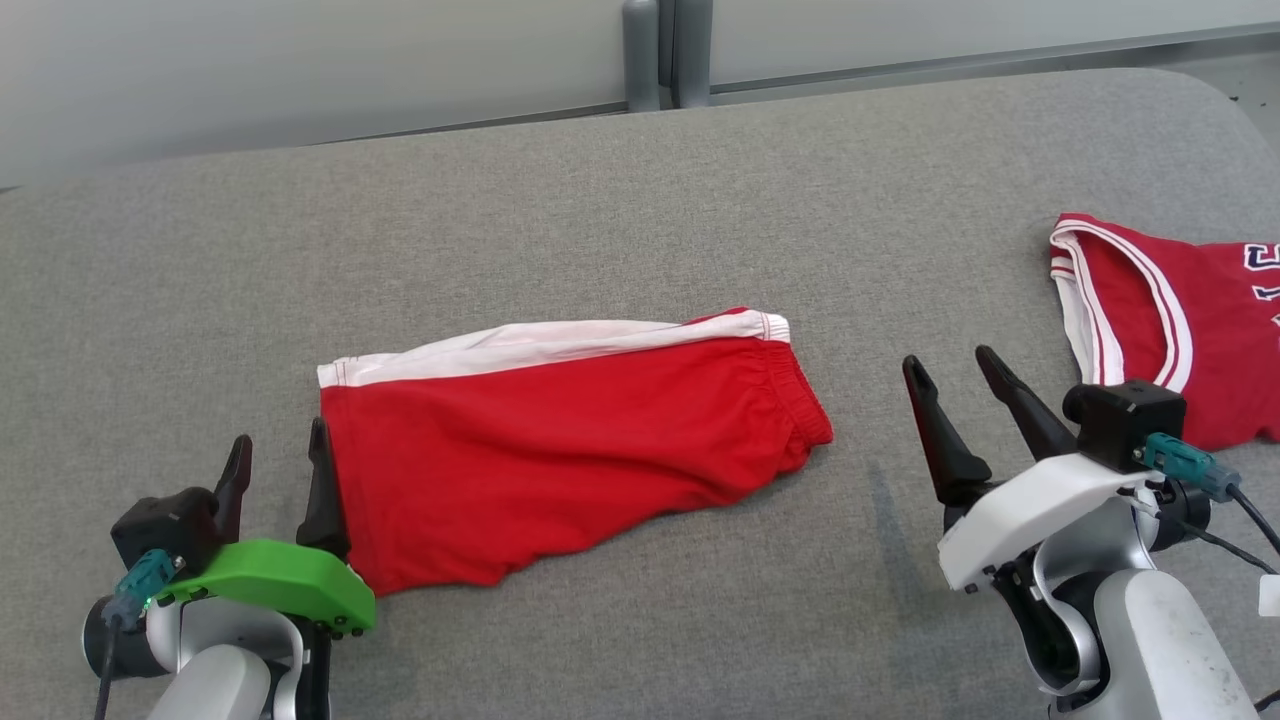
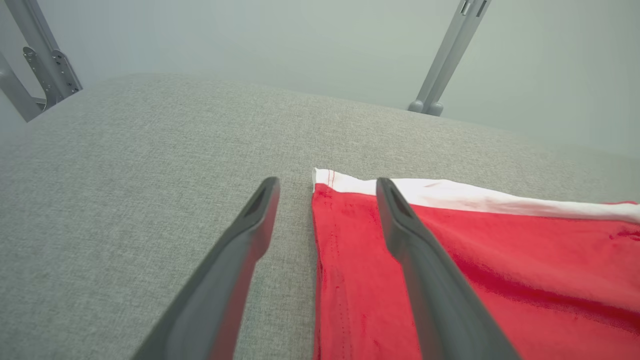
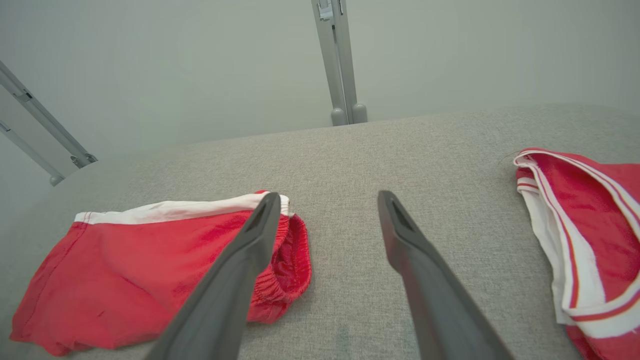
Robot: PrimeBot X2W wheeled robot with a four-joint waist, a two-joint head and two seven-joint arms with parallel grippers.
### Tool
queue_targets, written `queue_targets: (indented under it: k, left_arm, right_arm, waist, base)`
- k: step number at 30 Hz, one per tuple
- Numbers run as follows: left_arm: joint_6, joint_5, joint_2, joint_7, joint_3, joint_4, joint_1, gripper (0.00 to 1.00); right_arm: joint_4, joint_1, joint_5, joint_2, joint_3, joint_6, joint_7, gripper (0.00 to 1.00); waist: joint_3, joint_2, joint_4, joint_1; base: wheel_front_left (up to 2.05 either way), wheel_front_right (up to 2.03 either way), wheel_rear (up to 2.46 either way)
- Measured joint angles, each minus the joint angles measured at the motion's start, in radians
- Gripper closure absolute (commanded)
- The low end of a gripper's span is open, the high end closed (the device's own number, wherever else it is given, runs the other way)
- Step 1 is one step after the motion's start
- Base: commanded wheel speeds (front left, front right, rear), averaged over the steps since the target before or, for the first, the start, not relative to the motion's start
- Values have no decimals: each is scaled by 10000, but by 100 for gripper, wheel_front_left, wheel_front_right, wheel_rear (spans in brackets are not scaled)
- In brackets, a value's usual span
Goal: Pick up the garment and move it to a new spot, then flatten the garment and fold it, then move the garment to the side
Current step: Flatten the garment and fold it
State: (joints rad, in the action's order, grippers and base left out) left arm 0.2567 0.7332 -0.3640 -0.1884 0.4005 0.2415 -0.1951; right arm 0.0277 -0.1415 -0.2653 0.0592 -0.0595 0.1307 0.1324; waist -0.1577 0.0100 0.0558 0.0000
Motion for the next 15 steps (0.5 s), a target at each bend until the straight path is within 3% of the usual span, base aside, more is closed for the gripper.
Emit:
queue_targets:
  k: [8,15]
  left_arm:
    - [305,-692,17,-566,4,-899,209,0]
    - [443,-903,328,-648,159,-1243,594,0]
  right_arm:
    - [-370,145,-625,69,123,0,1195,0]
    - [-1055,147,-2339,-56,180,0,2230,0]
  waist:
    - [169,0,-232,0]
    - [229,0,-628,0]
  base:
    - [0,0,0]
    - [0,0,0]
